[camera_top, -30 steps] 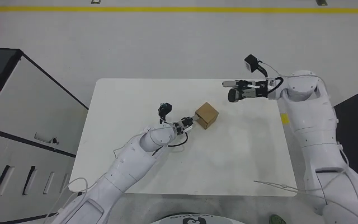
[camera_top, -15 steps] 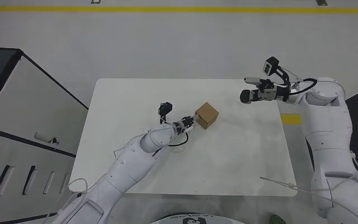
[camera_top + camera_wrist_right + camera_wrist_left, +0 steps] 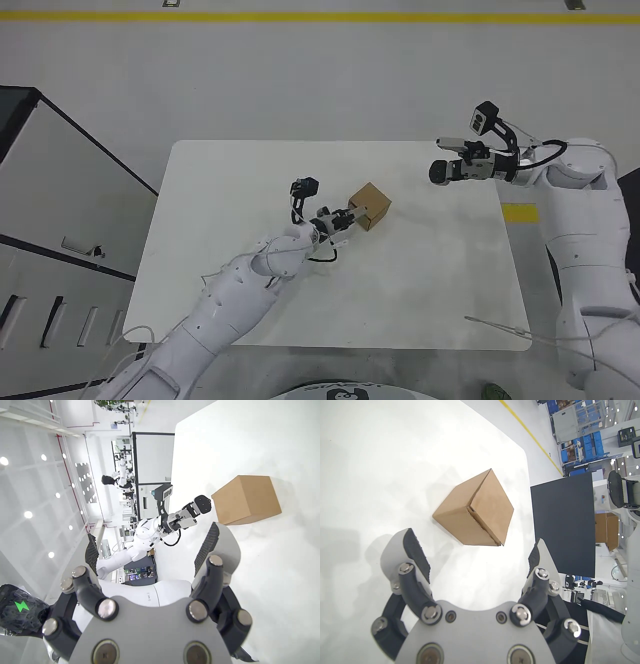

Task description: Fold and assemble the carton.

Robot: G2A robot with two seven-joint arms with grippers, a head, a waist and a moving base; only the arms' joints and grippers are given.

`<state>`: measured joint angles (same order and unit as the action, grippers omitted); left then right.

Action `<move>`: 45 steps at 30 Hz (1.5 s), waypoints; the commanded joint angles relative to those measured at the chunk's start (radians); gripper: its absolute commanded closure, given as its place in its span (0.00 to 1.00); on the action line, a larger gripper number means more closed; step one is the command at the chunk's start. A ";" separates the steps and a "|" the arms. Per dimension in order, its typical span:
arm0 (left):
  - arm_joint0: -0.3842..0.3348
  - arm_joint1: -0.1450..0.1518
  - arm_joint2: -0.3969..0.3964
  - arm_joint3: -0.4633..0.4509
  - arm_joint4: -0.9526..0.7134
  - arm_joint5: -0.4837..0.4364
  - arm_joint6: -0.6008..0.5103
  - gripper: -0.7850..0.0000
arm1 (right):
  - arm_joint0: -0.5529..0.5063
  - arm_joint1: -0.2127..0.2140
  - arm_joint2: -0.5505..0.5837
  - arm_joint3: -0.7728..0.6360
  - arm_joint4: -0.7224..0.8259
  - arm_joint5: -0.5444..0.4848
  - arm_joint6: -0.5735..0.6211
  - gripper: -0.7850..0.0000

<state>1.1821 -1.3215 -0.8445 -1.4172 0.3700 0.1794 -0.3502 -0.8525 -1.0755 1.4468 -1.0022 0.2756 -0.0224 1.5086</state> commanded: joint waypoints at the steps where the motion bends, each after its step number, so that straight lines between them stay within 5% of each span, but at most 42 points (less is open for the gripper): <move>1: 0.000 0.003 0.017 0.015 0.076 -0.082 0.019 0.00 | 0.000 0.000 0.000 0.000 0.000 0.000 0.000 0.00; 6: -0.006 0.014 0.043 0.085 0.292 -0.327 0.140 0.00 | 0.000 0.000 0.000 0.000 0.000 0.000 0.000 0.00; 10: -0.010 0.016 0.058 0.126 0.411 -0.430 0.249 0.00 | 0.000 0.000 0.000 0.000 0.000 0.000 0.000 0.00; 24: -0.013 0.016 0.067 0.137 0.489 -0.463 0.302 0.00 | 0.000 0.000 0.000 0.000 0.000 0.000 0.000 0.00; 35: -0.075 -0.015 0.140 0.319 0.802 -0.454 0.659 0.00 | 0.000 0.000 0.000 0.000 0.000 0.000 0.000 0.00; 45: -0.078 -0.019 0.142 0.345 0.824 -0.425 0.647 0.00 | 0.000 0.000 0.000 0.000 0.000 0.000 0.000 0.00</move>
<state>1.1048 -1.3385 -0.7022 -1.0868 1.1852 -0.2656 0.3047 -0.8525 -1.0755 1.4468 -1.0022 0.2756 -0.0224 1.5086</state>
